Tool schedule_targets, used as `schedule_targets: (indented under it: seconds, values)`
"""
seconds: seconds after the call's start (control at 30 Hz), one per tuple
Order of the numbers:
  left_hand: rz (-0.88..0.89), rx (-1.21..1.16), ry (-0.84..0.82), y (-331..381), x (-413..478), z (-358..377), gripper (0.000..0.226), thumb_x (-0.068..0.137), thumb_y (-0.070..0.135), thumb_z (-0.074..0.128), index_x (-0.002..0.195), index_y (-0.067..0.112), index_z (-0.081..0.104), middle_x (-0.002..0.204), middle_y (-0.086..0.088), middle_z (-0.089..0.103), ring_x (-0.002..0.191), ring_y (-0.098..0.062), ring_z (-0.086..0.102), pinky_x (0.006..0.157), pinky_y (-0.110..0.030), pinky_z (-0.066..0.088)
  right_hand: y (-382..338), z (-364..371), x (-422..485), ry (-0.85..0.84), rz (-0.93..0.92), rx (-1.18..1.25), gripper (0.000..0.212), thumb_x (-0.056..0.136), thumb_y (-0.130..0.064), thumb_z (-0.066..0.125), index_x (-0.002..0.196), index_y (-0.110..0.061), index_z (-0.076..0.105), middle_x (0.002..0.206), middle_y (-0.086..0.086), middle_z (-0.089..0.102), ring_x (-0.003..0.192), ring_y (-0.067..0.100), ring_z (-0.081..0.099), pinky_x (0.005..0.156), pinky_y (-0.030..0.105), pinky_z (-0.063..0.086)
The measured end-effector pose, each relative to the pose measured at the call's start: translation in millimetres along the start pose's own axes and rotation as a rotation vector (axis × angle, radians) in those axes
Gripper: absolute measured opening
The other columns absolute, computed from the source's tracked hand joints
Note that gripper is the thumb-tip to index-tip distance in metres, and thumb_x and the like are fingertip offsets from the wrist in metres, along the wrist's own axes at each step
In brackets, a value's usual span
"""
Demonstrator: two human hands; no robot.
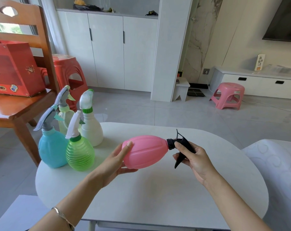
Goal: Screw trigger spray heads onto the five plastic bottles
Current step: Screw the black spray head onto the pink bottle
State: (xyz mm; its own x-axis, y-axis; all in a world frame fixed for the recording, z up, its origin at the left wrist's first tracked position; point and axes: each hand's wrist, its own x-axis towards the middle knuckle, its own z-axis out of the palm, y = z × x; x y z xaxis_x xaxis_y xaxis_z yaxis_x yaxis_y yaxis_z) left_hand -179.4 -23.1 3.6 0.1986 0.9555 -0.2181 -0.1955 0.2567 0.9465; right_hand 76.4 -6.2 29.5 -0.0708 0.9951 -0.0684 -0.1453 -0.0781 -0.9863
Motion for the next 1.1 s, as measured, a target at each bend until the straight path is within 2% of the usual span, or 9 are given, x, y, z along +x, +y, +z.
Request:
schedule_targets:
  seconds: [0.3,0.43,0.57,0.7,0.77,0.83,0.97,1.03,1.1]
  values:
    - [0.086,0.030,0.090,-2.5,-0.3,11.6,0.065,0.064,0.057,0.067,0.122,0.029,0.059,0.114,-0.005,0.067,0.090,-0.020,0.074,0.069,-0.033,0.060,-0.3,-6.4,1.2,0.031,0.059,0.034,0.034,0.053,-0.036,0.080,0.080,-0.016,0.077,0.078,0.008,0.070,0.058,0.018,0.067,0.062,0.024,0.057]
    - [0.093,0.067,0.053,2.3,-5.1,14.5,0.066,0.065,0.057,0.067,0.124,0.030,0.056,0.117,-0.005,0.066,0.095,-0.020,0.073,0.070,-0.032,0.060,-6.3,-9.2,-0.5,0.011,0.050,0.033,0.037,0.051,-0.038,0.081,0.081,-0.016,0.078,0.079,0.007,0.071,0.060,0.018,0.068,0.062,0.024,0.057]
    - [-0.014,0.070,-0.101,17.7,-12.7,5.8,0.059,0.079,0.056,0.069,0.130,0.032,0.051,0.128,-0.008,0.061,0.104,-0.027,0.070,0.076,-0.036,0.059,-19.4,-10.6,-0.7,-0.033,0.003,-0.002,0.036,0.053,-0.037,0.081,0.082,-0.017,0.078,0.074,0.002,0.070,0.057,0.017,0.067,0.061,0.023,0.056]
    - [-0.184,-0.017,-0.287,27.8,-22.7,-2.3,0.061,0.071,0.059,0.069,0.123,0.027,0.063,0.109,-0.014,0.070,0.093,-0.030,0.069,0.076,-0.042,0.059,-39.8,-5.2,0.4,-0.137,-0.013,-0.122,0.036,0.055,-0.037,0.080,0.084,-0.016,0.076,0.070,-0.002,0.068,0.057,0.017,0.065,0.059,0.021,0.054]
    - [-0.206,-0.042,-0.341,30.8,-27.3,-4.4,0.059,0.069,0.063,0.070,0.117,0.029,0.069,0.104,-0.015,0.068,0.090,-0.031,0.067,0.073,-0.042,0.060,-49.8,3.1,0.9,-0.173,-0.056,-0.209,0.038,0.056,-0.039,0.080,0.086,-0.016,0.075,0.074,-0.001,0.070,0.064,0.017,0.068,0.060,0.022,0.054]
    - [-0.196,-0.072,-0.370,33.9,-32.8,-6.9,0.068,0.061,0.063,0.079,0.117,0.026,0.069,0.101,-0.016,0.068,0.090,-0.032,0.066,0.070,-0.041,0.060,-60.3,13.3,1.5,-0.166,-0.149,-0.290,0.040,0.058,-0.042,0.078,0.092,-0.021,0.074,0.085,0.000,0.074,0.076,0.015,0.069,0.065,0.020,0.054]
    - [-0.089,-0.090,-0.377,44.1,-47.5,-9.4,0.070,0.055,0.054,0.087,0.114,0.020,0.067,0.097,-0.011,0.074,0.087,-0.025,0.072,0.073,-0.038,0.060,-80.0,30.4,4.0,-0.043,-0.338,-0.402,0.060,0.063,-0.053,0.074,0.118,-0.034,0.060,0.121,-0.015,0.062,0.114,0.001,0.056,0.096,0.023,0.042]
    - [-0.020,-0.059,-0.323,49.8,-54.7,-10.2,0.077,0.052,0.052,0.089,0.116,0.019,0.063,0.097,-0.007,0.076,0.089,-0.022,0.072,0.074,-0.035,0.060,-84.2,41.9,0.8,0.072,-0.467,-0.411,0.053,0.071,-0.049,0.074,0.120,-0.034,0.057,0.125,-0.015,0.055,0.121,-0.002,0.047,0.098,0.021,0.036]
    - [0.055,-0.018,-0.236,56.3,-62.1,-12.1,0.086,0.047,0.053,0.091,0.119,0.020,0.057,0.099,-0.003,0.076,0.092,-0.019,0.072,0.075,-0.032,0.059,-82.9,58.4,-5.3,0.182,-0.586,-0.405,0.041,0.077,-0.039,0.072,0.115,-0.031,0.058,0.121,-0.012,0.054,0.118,-0.002,0.046,0.099,0.021,0.037]
